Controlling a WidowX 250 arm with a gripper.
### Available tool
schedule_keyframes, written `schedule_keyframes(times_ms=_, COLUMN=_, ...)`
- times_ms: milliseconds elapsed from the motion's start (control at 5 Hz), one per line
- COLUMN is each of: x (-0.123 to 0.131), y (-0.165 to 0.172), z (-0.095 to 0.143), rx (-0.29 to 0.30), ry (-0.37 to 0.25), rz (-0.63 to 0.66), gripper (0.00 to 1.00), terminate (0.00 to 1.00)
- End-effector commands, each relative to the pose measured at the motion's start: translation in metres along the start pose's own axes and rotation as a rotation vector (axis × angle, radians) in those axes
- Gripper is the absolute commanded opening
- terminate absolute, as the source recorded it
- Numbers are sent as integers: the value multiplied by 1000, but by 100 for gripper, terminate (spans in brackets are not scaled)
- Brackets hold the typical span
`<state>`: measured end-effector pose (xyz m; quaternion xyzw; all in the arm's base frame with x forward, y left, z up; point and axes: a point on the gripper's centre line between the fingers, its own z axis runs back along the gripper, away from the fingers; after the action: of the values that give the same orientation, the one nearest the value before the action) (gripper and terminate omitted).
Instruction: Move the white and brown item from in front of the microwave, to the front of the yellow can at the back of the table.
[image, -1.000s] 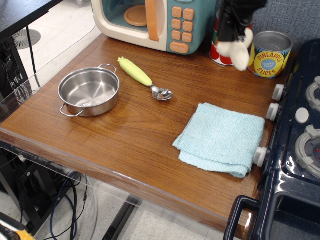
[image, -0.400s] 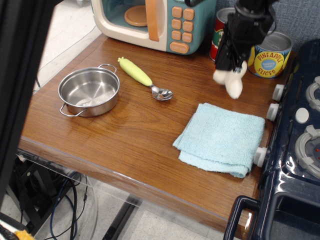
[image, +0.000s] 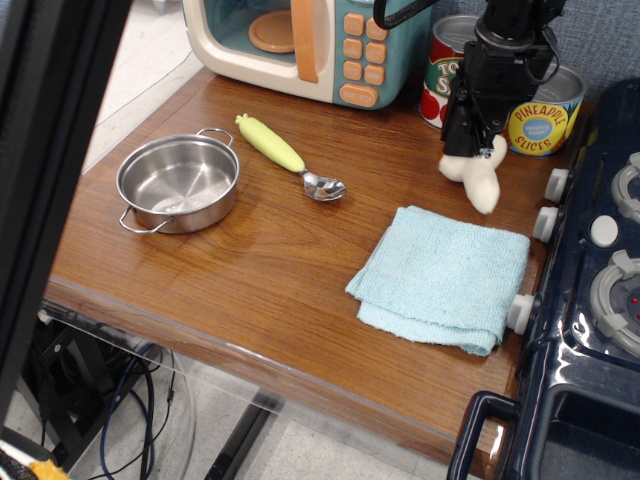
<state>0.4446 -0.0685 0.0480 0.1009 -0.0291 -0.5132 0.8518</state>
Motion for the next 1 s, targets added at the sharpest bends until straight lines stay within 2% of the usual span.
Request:
schedule_keyframes(times_ms=0, x=-14, y=2, z=33, rx=50, ry=-14, rz=-1, gripper=100, terminate=0)
schedule_keyframes(times_ms=200, x=-14, y=2, z=46, rx=74, ry=-18, rz=-24, gripper=100, terminate=0)
schedule_keyframes(times_ms=400, x=-21, y=4, z=65, rx=101, ry=-50, rz=-14, gripper=100, terminate=0)
schedule_keyframes(times_ms=600, x=-32, y=2, z=94, rx=163, ry=-96, rz=0, gripper=100, terminate=0)
schedule_keyframes(times_ms=800, x=-37, y=-2, z=106, rx=198, ry=-133, rz=-3, gripper=100, terminate=0)
